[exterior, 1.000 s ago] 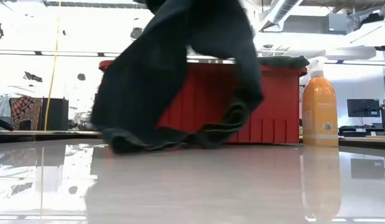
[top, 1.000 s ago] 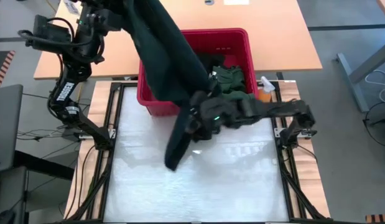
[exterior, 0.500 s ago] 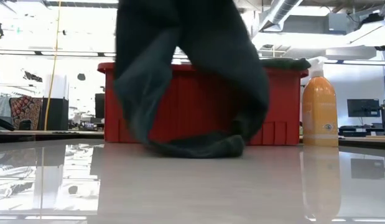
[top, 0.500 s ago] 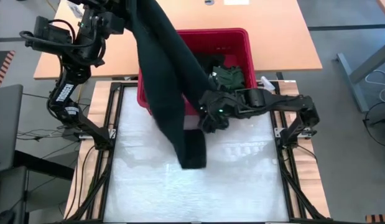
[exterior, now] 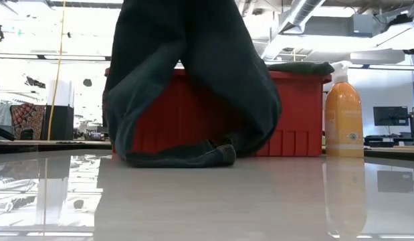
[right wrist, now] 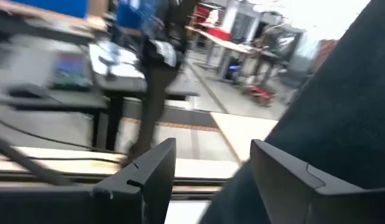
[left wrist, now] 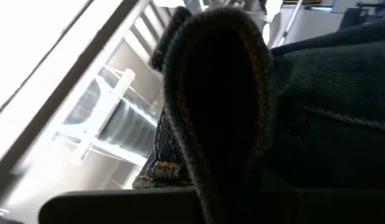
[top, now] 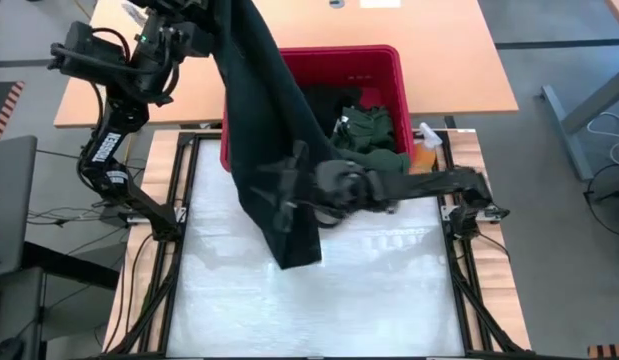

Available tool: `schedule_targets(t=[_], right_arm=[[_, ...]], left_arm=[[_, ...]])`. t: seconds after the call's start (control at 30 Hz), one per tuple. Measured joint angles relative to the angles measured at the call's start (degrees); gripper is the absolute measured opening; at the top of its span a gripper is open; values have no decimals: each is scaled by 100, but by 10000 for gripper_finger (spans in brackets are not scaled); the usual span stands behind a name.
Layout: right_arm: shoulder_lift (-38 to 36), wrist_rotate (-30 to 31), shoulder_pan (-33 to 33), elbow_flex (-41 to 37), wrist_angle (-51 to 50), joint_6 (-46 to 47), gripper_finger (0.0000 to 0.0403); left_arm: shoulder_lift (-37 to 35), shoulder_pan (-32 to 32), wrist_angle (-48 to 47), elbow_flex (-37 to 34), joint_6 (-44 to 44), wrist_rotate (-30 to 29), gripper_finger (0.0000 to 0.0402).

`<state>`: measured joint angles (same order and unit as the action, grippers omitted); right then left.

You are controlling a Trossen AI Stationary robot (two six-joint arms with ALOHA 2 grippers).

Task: Fold laundry
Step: Fold the black pants

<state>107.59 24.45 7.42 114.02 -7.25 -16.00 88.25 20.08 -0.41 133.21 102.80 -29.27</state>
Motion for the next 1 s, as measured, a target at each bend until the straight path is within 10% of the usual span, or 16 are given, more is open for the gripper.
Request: schedule_targets(t=[0.3, 0.87, 1.0], right_arm=[[905, -37, -259, -4, 106, -2093, 221], [1289, -43, -497, -11, -937, -1939, 221], [1576, 894, -501, -2, -957, -2005, 221]], left_arm=[[0, 317, -984, 0, -800, -296, 9], [287, 434, -1775, 0, -1799, -556, 9], [385, 434, -1815, -2, -1958, -596, 9]])
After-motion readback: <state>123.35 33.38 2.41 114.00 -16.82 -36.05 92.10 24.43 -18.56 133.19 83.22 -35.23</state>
